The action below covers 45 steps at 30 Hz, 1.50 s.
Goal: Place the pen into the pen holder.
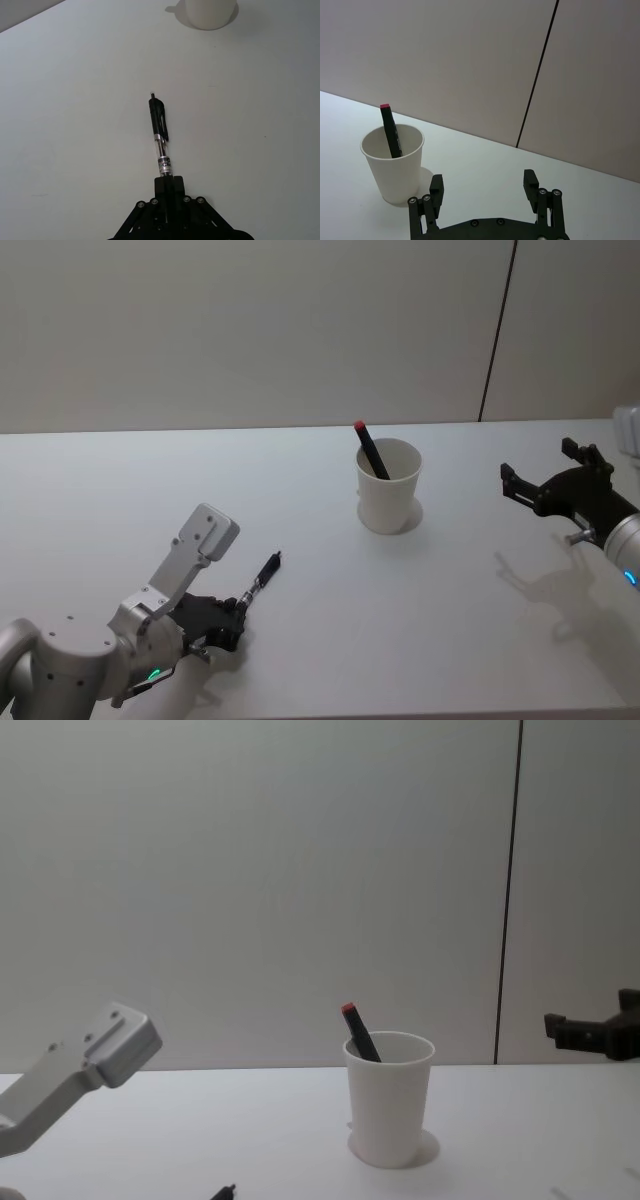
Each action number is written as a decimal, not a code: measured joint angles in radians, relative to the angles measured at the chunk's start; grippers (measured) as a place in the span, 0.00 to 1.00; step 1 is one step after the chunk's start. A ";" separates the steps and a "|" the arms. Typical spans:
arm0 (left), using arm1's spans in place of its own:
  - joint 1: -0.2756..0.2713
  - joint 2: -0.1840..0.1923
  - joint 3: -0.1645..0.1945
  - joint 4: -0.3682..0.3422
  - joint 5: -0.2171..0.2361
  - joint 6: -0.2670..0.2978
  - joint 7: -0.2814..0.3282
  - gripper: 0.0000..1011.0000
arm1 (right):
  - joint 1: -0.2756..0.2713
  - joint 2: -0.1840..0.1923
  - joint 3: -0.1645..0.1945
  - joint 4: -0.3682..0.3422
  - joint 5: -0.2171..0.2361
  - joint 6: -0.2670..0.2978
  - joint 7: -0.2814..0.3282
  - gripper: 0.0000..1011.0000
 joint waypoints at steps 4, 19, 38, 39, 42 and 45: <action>-0.003 -0.003 0.002 0.003 0.009 0.004 -0.003 0.10 | 0.000 0.000 0.000 0.000 0.000 0.000 0.000 0.99; -0.005 -0.007 0.003 0.001 0.028 -0.001 0.003 0.10 | 0.000 0.000 0.000 0.000 0.000 0.000 0.000 0.99; 0.036 0.028 -0.020 -0.125 0.032 -0.111 0.071 0.10 | 0.000 0.000 0.000 0.000 0.000 0.000 0.000 0.99; 0.036 0.028 -0.020 -0.125 0.032 -0.111 0.071 0.10 | 0.000 0.000 0.000 0.000 0.000 0.000 0.000 0.99; 0.046 0.036 -0.024 -0.150 0.035 -0.147 0.075 0.10 | 0.000 0.000 0.000 0.000 0.000 0.000 0.000 0.99; 0.052 0.042 -0.027 -0.170 0.036 -0.184 0.075 0.10 | 0.000 0.000 0.000 0.000 0.000 0.000 0.000 0.99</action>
